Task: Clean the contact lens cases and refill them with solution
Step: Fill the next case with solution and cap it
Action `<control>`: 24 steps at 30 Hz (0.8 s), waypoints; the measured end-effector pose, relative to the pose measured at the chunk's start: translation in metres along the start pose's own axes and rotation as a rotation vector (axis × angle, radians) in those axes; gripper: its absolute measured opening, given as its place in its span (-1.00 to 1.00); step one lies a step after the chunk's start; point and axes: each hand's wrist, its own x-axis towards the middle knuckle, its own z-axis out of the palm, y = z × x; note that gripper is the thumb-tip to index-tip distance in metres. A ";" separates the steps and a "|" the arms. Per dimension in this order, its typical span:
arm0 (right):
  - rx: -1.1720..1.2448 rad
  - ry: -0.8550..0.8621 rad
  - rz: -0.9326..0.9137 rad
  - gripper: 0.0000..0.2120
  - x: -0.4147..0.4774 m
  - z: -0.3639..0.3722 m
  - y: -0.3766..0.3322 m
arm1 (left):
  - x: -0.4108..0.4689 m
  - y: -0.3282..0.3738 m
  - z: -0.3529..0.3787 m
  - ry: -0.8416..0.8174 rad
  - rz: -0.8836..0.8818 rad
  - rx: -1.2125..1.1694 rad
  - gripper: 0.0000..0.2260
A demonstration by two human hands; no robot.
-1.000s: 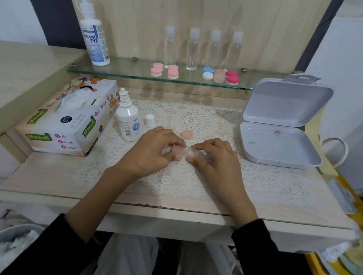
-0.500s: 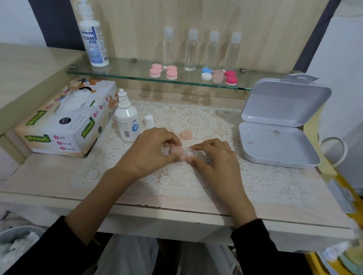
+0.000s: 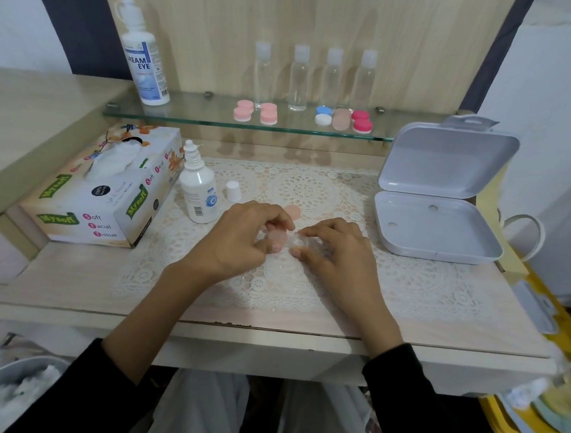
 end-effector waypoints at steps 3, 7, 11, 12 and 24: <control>-0.006 -0.006 -0.004 -0.76 0.000 0.000 0.000 | -0.001 -0.001 -0.002 -0.014 0.009 -0.010 -0.69; -0.007 0.000 -0.004 -0.76 0.000 0.001 0.001 | -0.003 -0.002 -0.001 0.005 0.018 -0.006 -0.71; -0.014 0.008 -0.010 -0.76 0.001 0.001 0.001 | -0.009 -0.008 0.006 0.074 0.034 -0.030 -0.74; -0.015 0.007 -0.012 -0.76 0.001 0.001 0.001 | -0.011 -0.010 0.008 0.093 0.030 -0.046 -0.74; 0.167 -0.085 0.101 -0.72 0.031 -0.004 0.004 | -0.014 -0.015 0.013 0.122 0.015 -0.065 -0.71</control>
